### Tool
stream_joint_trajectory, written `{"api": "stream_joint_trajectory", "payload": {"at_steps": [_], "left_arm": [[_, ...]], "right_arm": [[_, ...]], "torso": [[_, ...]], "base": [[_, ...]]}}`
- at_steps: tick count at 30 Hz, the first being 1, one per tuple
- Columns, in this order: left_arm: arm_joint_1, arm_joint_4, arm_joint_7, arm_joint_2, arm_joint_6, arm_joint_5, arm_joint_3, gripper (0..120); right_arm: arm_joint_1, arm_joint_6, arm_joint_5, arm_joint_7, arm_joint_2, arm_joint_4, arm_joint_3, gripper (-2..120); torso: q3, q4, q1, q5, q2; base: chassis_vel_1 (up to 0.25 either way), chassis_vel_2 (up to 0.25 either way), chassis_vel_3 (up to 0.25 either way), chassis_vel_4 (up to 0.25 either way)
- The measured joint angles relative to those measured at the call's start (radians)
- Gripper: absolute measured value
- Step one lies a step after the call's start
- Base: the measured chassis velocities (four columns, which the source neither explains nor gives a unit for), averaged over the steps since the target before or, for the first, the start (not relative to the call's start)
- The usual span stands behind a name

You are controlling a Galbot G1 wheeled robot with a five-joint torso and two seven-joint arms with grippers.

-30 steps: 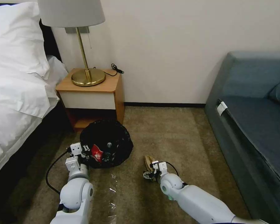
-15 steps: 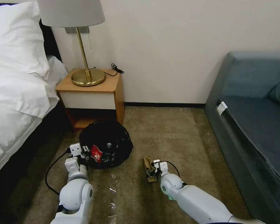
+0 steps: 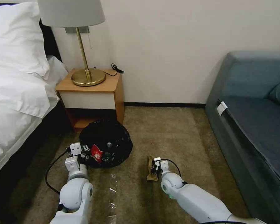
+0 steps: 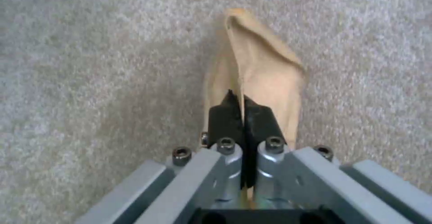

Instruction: Pick up the trash bin, then pick up the garbage on the floor and place it into the trash bin.

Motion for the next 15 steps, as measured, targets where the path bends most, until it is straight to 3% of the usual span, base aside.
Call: {"api": "stream_joint_trajectory", "payload": {"at_steps": [15], "left_arm": [[0.001, 0.004, 0.001, 0.002, -0.003, -0.002, -0.003, 4]], "right_arm": [[-0.004, 0.017, -0.017, 0.013, -0.018, 0.058, 0.033, 0]], "torso": [[0.000, 0.0000, 0.000, 0.0000, 0.000]], "base": [[0.000, 0.000, 0.000, 0.000]]}}
